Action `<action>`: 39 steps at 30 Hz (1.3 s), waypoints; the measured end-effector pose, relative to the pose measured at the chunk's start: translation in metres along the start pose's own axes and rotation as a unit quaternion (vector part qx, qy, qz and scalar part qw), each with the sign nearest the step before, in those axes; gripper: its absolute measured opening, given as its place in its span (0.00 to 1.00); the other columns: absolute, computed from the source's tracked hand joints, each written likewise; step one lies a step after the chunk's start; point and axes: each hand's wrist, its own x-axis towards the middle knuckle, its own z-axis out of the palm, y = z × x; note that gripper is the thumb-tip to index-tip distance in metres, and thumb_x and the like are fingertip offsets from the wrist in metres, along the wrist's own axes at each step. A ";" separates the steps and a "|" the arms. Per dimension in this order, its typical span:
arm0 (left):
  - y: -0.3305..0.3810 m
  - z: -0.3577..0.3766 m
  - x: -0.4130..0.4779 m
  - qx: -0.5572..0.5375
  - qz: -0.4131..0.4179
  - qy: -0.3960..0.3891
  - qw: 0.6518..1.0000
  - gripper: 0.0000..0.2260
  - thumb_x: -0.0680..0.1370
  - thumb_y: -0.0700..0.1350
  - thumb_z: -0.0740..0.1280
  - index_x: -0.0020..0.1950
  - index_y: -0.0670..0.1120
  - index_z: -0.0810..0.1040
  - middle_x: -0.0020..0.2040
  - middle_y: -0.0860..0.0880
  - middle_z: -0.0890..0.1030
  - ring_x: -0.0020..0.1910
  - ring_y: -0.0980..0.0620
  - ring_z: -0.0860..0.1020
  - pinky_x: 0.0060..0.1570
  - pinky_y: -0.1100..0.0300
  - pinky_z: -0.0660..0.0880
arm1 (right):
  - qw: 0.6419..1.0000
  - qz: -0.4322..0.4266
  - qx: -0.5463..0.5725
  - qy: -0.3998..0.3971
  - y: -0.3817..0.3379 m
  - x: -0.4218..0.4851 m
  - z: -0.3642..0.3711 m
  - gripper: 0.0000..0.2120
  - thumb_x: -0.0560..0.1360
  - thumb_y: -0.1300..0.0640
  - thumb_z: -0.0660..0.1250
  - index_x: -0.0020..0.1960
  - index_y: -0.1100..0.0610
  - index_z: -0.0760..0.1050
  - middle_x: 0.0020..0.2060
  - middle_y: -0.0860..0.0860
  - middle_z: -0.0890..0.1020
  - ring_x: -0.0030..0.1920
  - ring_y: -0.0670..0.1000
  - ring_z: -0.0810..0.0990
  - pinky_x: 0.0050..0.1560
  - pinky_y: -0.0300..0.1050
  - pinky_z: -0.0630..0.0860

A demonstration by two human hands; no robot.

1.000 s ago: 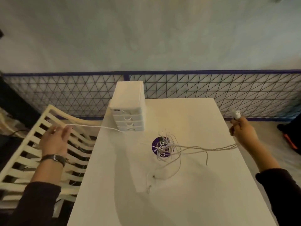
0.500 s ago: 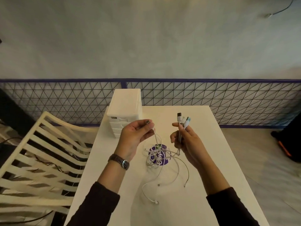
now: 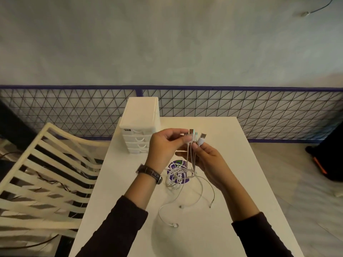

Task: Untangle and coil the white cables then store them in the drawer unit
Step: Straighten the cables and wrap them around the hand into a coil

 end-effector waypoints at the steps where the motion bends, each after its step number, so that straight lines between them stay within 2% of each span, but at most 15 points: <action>1: 0.001 0.002 0.002 0.001 -0.001 -0.004 1.000 0.07 0.69 0.36 0.74 0.44 0.46 0.83 0.36 0.52 0.83 0.32 0.61 0.81 0.35 0.68 0.77 | 1.000 -0.002 0.008 -0.006 -0.001 0.000 0.001 0.14 0.81 0.58 0.54 0.57 0.62 0.75 0.46 0.57 0.84 0.47 0.55 0.83 0.54 0.51 0.77; 6: -0.004 0.007 0.013 0.017 -0.008 -0.053 0.998 0.09 0.71 0.40 0.73 0.49 0.48 0.82 0.39 0.49 0.82 0.36 0.61 0.79 0.39 0.70 0.76 | 1.000 -0.005 0.021 0.021 0.001 -0.002 -0.002 0.11 0.81 0.59 0.55 0.54 0.63 0.73 0.33 0.56 0.77 0.35 0.53 0.80 0.47 0.50 0.77; 10: -0.036 -0.007 0.004 0.029 -0.059 -0.057 0.996 0.12 0.73 0.42 0.71 0.56 0.51 0.78 0.41 0.55 0.81 0.41 0.63 0.78 0.49 0.64 0.76 | 0.994 0.001 0.066 0.092 0.008 -0.009 -0.023 0.11 0.81 0.59 0.53 0.49 0.60 0.73 0.33 0.53 0.82 0.40 0.54 0.83 0.52 0.49 0.78; 13: -0.081 -0.024 -0.020 0.069 -0.126 -0.079 0.986 0.10 0.74 0.39 0.70 0.54 0.48 0.80 0.44 0.52 0.81 0.41 0.61 0.78 0.44 0.68 0.75 | 0.988 0.021 0.055 0.144 0.021 -0.020 -0.044 0.12 0.82 0.59 0.52 0.49 0.58 0.73 0.36 0.52 0.85 0.46 0.56 0.84 0.57 0.53 0.75; 15: -0.117 -0.032 -0.041 0.095 -0.178 -0.097 0.975 0.10 0.74 0.36 0.69 0.52 0.47 0.81 0.44 0.50 0.81 0.40 0.61 0.78 0.44 0.69 0.74 | 0.984 0.039 0.057 0.165 0.031 -0.028 -0.054 0.12 0.82 0.58 0.51 0.50 0.58 0.73 0.38 0.52 0.86 0.48 0.57 0.84 0.57 0.53 0.75; 19: -0.176 -0.041 -0.080 0.155 -0.238 -0.128 0.950 0.14 0.73 0.30 0.66 0.48 0.50 0.80 0.43 0.52 0.81 0.43 0.56 0.78 0.54 0.59 0.74 | 0.975 0.065 0.072 0.200 0.048 -0.043 -0.066 0.11 0.82 0.58 0.52 0.51 0.59 0.73 0.40 0.54 0.86 0.46 0.56 0.84 0.52 0.49 0.79; 23: -0.219 -0.039 -0.109 0.335 -0.180 -0.200 0.903 0.17 0.72 0.31 0.65 0.54 0.47 0.81 0.57 0.50 0.79 0.58 0.52 0.75 0.61 0.66 0.66 | 0.970 0.092 0.077 0.213 0.060 -0.052 -0.071 0.11 0.82 0.58 0.52 0.52 0.59 0.72 0.38 0.54 0.85 0.43 0.55 0.85 0.46 0.44 0.81; 27: -0.235 -0.031 -0.110 0.469 -0.081 -0.292 0.830 0.23 0.71 0.31 0.63 0.62 0.48 0.78 0.68 0.51 0.72 0.66 0.47 0.68 0.65 0.58 0.64 | 0.967 0.102 0.077 0.220 0.067 -0.057 -0.072 0.09 0.82 0.62 0.52 0.53 0.58 0.71 0.38 0.55 0.85 0.41 0.55 0.85 0.43 0.42 0.81; 28: -0.240 -0.030 -0.110 0.499 -0.049 -0.293 0.814 0.22 0.68 0.31 0.66 0.60 0.48 0.79 0.66 0.51 0.74 0.64 0.46 0.70 0.63 0.56 0.66 | 0.967 0.104 0.072 0.220 0.068 -0.057 -0.072 0.09 0.81 0.64 0.52 0.53 0.58 0.71 0.37 0.55 0.85 0.40 0.55 0.85 0.42 0.42 0.81; 30: -0.246 -0.027 -0.107 0.548 0.000 -0.283 0.787 0.20 0.59 0.35 0.75 0.47 0.50 0.85 0.53 0.50 0.83 0.53 0.46 0.79 0.55 0.53 0.72 | 0.969 0.106 0.064 0.216 0.068 -0.058 -0.072 0.10 0.80 0.66 0.53 0.54 0.58 0.70 0.37 0.55 0.85 0.38 0.54 0.84 0.42 0.42 0.81; 31: -0.246 -0.026 -0.105 0.570 0.001 -0.294 0.767 0.16 0.58 0.38 0.76 0.44 0.51 0.85 0.47 0.51 0.84 0.50 0.47 0.80 0.55 0.53 0.71 | 0.970 0.106 0.059 0.210 0.068 -0.059 -0.072 0.10 0.80 0.67 0.53 0.54 0.58 0.70 0.38 0.55 0.85 0.37 0.54 0.84 0.42 0.42 0.81; 33: -0.241 -0.025 -0.099 0.582 -0.041 -0.326 0.744 0.09 0.71 0.42 0.69 0.48 0.50 0.84 0.47 0.50 0.84 0.54 0.48 0.77 0.65 0.55 0.61 | 0.974 0.104 0.040 0.199 0.068 -0.059 -0.072 0.10 0.80 0.67 0.53 0.56 0.57 0.70 0.41 0.56 0.83 0.37 0.53 0.84 0.43 0.42 0.81; 35: -0.233 -0.024 -0.094 0.539 -0.102 -0.337 0.765 0.09 0.78 0.45 0.63 0.52 0.48 0.82 0.48 0.50 0.84 0.53 0.51 0.77 0.71 0.58 0.51 | 0.976 0.099 0.013 0.192 0.067 -0.059 -0.073 0.10 0.81 0.65 0.52 0.58 0.57 0.69 0.43 0.58 0.82 0.38 0.53 0.84 0.46 0.44 0.80; 36: -0.227 -0.022 -0.092 0.496 -0.122 -0.327 0.795 0.09 0.79 0.46 0.62 0.51 0.48 0.82 0.45 0.51 0.84 0.49 0.53 0.78 0.72 0.59 0.49 | 0.976 0.095 0.004 0.193 0.066 -0.059 -0.073 0.10 0.81 0.64 0.51 0.58 0.57 0.69 0.43 0.58 0.82 0.38 0.53 0.83 0.47 0.46 0.79; 39: -0.192 -0.016 -0.083 0.292 -0.191 -0.237 0.907 0.06 0.79 0.46 0.62 0.44 0.53 0.75 0.35 0.54 0.83 0.39 0.59 0.79 0.60 0.58 0.67 | 0.974 0.089 0.004 0.206 0.062 -0.058 -0.073 0.10 0.82 0.60 0.51 0.59 0.55 0.69 0.41 0.58 0.82 0.38 0.54 0.82 0.46 0.49 0.78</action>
